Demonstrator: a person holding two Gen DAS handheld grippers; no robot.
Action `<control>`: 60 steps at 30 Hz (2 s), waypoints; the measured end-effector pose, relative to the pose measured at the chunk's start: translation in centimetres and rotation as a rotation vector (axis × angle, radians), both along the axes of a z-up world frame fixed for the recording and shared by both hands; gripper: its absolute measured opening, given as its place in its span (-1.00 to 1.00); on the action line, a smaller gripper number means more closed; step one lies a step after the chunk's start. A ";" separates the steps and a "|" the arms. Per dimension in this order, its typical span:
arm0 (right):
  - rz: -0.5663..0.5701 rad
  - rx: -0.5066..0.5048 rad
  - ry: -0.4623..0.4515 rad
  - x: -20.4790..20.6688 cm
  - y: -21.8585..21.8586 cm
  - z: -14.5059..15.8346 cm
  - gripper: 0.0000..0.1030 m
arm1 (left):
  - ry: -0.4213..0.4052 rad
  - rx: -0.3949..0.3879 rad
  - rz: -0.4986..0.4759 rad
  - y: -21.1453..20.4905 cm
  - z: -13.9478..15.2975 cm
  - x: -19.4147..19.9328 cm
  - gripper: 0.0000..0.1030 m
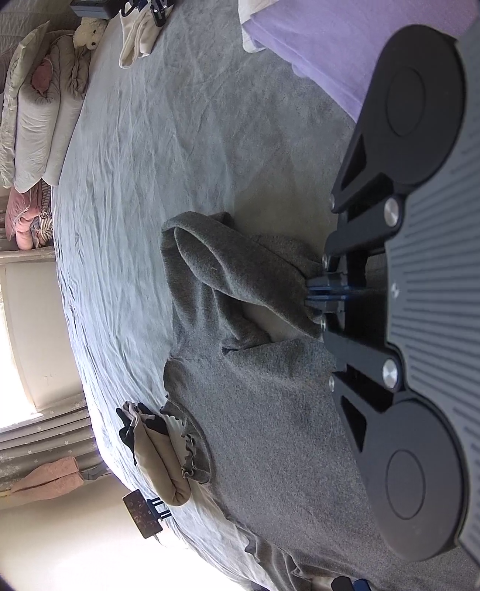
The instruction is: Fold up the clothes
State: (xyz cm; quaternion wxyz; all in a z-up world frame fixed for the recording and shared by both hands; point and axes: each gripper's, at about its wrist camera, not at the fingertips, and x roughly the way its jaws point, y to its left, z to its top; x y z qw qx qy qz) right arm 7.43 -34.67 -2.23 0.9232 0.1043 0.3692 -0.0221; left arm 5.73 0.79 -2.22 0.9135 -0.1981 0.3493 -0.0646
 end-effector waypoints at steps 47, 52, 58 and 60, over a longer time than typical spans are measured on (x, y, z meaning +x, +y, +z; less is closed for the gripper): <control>0.136 -0.581 0.092 12.8 -16.8 0.5 -0.84 | -0.227 0.426 -0.671 -23.1 0.8 19.6 0.32; 0.215 -0.508 0.084 12.9 -18.5 2.5 -0.24 | -0.234 0.466 -0.764 -26.7 -0.4 22.2 0.19; 0.282 -0.541 0.190 13.0 -19.4 1.5 -0.24 | -0.221 0.496 -0.880 -28.1 -0.7 22.6 -0.19; 0.272 -0.537 0.190 12.6 -20.1 1.6 -0.24 | -0.199 0.483 -0.901 -28.1 -0.4 22.7 -0.37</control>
